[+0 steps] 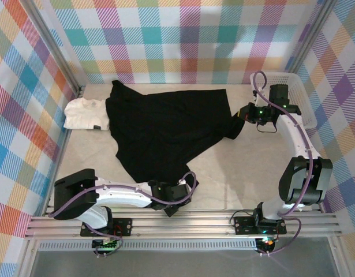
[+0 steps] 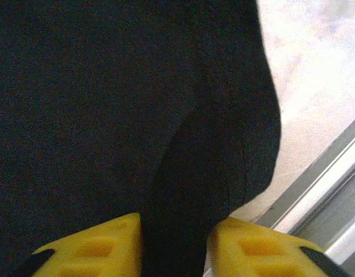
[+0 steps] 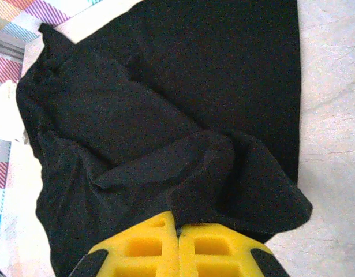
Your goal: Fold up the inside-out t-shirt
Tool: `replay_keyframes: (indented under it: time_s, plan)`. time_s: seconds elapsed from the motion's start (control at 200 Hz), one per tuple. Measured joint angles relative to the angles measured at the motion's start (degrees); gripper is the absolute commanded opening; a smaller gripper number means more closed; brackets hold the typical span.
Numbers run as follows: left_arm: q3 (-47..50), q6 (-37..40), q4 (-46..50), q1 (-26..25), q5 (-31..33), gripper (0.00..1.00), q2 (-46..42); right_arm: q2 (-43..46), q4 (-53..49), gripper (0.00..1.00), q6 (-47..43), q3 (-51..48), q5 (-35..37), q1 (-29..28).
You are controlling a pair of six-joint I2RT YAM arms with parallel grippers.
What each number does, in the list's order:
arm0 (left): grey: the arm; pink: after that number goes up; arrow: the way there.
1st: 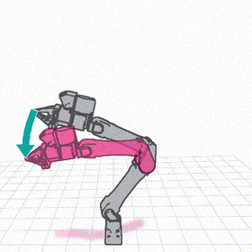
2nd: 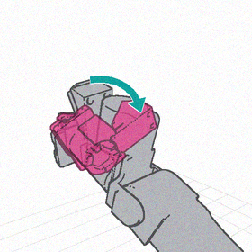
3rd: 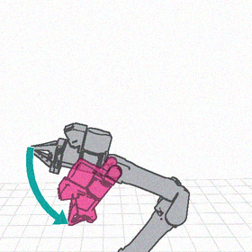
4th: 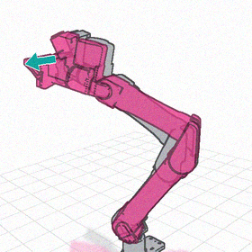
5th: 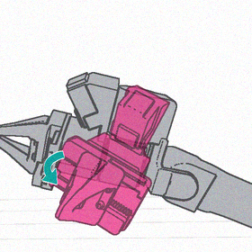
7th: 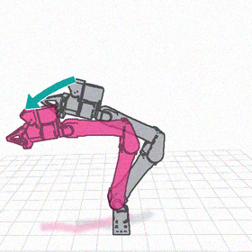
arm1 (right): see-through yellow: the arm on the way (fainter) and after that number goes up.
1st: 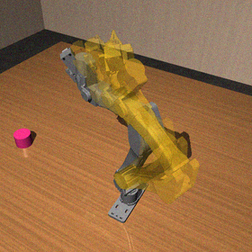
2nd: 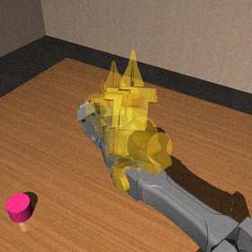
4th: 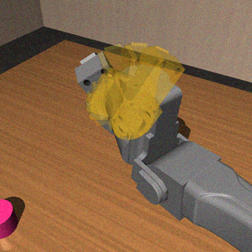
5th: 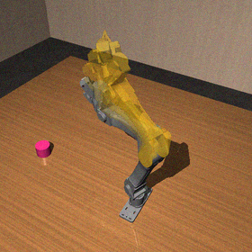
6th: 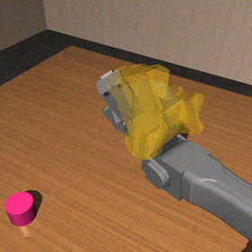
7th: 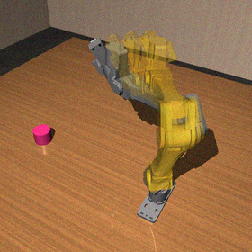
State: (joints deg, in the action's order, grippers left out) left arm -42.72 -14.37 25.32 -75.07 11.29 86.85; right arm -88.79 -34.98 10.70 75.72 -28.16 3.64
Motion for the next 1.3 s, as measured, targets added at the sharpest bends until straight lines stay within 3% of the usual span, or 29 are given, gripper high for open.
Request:
replay_keyframes:
  time_s: [0.18,0.29,0.425,0.52,0.6,0.935,1.14,1.205,1.3]
  plan:
    - [0.02,0.79,0.35,1.22,2.16,0.00,-1.86,0.92,0.66,0.00,0.33,-0.74,0.02,0.00]
    - [0.35,0.98,1.16,5.49,4.00,0.00,-11.85,4.04,0.63,0.00,0.90,-2.10,0.07,0.00]
    - [-1.70,0.94,0.07,15.74,6.82,0.00,-30.82,9.64,1.92,0.00,2.40,-1.99,0.26,0.02]
    - [-7.37,1.22,-0.81,22.29,10.49,0.00,-39.63,13.27,2.05,0.00,3.50,0.35,0.83,0.00]
    - [-14.99,2.67,-1.07,24.02,15.45,0.00,-42.56,15.93,2.27,0.00,3.87,4.07,2.08,0.02]
    - [-57.51,19.67,3.08,24.22,28.06,0.00,-34.49,29.18,0.20,0.00,3.39,26.18,9.84,0.07]
    - [-72.04,30.49,3.19,24.94,34.99,0.00,-27.30,29.88,-2.54,0.00,1.92,37.03,10.78,0.07]
    - [-74.16,31.50,4.28,28.22,35.23,0.00,-24.44,28.94,-2.95,0.00,1.84,37.03,10.62,0.07]
    - [-78.62,28.94,9.18,39.50,30.40,0.00,-17.88,26.25,-3.02,0.00,1.62,34.99,10.60,0.07]
